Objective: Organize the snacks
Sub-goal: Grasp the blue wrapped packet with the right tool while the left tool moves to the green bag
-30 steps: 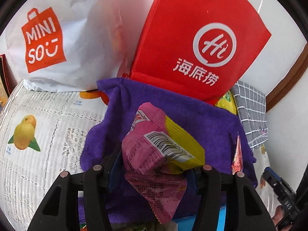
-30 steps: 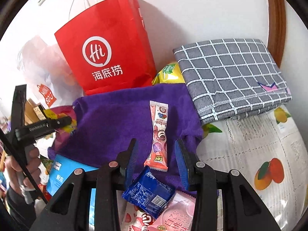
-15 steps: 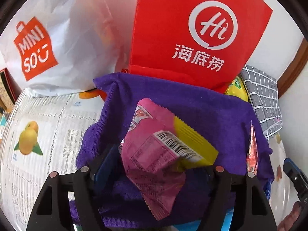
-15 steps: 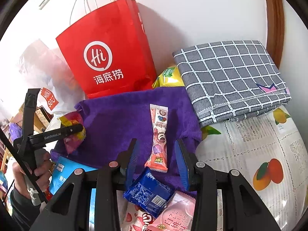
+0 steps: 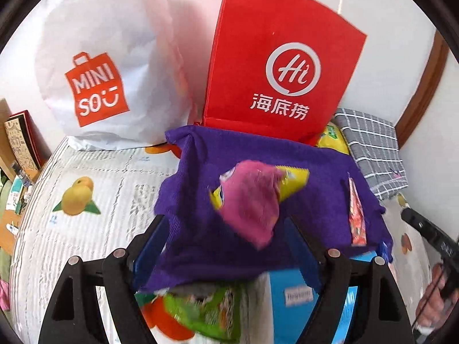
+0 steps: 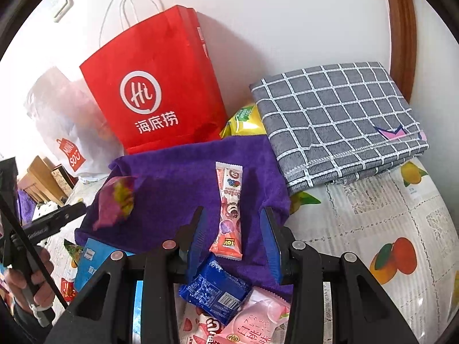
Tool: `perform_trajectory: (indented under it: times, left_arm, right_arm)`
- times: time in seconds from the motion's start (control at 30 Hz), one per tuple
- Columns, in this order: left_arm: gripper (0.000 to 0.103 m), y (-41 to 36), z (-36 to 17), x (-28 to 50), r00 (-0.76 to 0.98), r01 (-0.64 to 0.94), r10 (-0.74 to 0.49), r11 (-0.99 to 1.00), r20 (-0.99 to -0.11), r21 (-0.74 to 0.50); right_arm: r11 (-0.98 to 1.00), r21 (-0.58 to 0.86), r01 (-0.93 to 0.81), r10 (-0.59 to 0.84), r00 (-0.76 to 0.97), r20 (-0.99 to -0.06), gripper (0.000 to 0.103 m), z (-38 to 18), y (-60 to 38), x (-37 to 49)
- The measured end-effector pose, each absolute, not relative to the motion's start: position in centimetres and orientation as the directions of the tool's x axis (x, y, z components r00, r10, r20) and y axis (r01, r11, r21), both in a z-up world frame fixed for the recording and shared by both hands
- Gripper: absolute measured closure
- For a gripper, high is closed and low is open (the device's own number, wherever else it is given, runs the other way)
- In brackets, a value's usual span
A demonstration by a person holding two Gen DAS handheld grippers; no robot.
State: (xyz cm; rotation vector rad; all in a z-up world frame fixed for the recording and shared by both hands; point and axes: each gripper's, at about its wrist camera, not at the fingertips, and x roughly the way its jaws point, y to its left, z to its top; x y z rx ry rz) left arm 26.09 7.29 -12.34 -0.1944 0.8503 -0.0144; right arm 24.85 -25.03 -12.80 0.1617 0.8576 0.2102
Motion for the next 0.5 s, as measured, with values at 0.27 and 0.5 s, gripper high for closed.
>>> perform_trajectory:
  times: [0.27, 0.5]
  left_arm:
    - [0.022, 8.9, -12.6, 22.3, 0.686, -0.041, -0.134, 0.974, -0.715, -0.221]
    - [0.022, 9.5, -13.8, 22.0, 0.666, -0.044, -0.140, 0.973, -0.733, -0.226]
  right_arm:
    - [0.973, 0.163, -0.164, 0.231, 0.638, -0.735, 0.063, -12.9, -23.9, 23.5]
    - [0.972, 0.089, -0.218, 0.206, 0.608, -0.766, 0.060, -14.5, -22.4, 22.1]
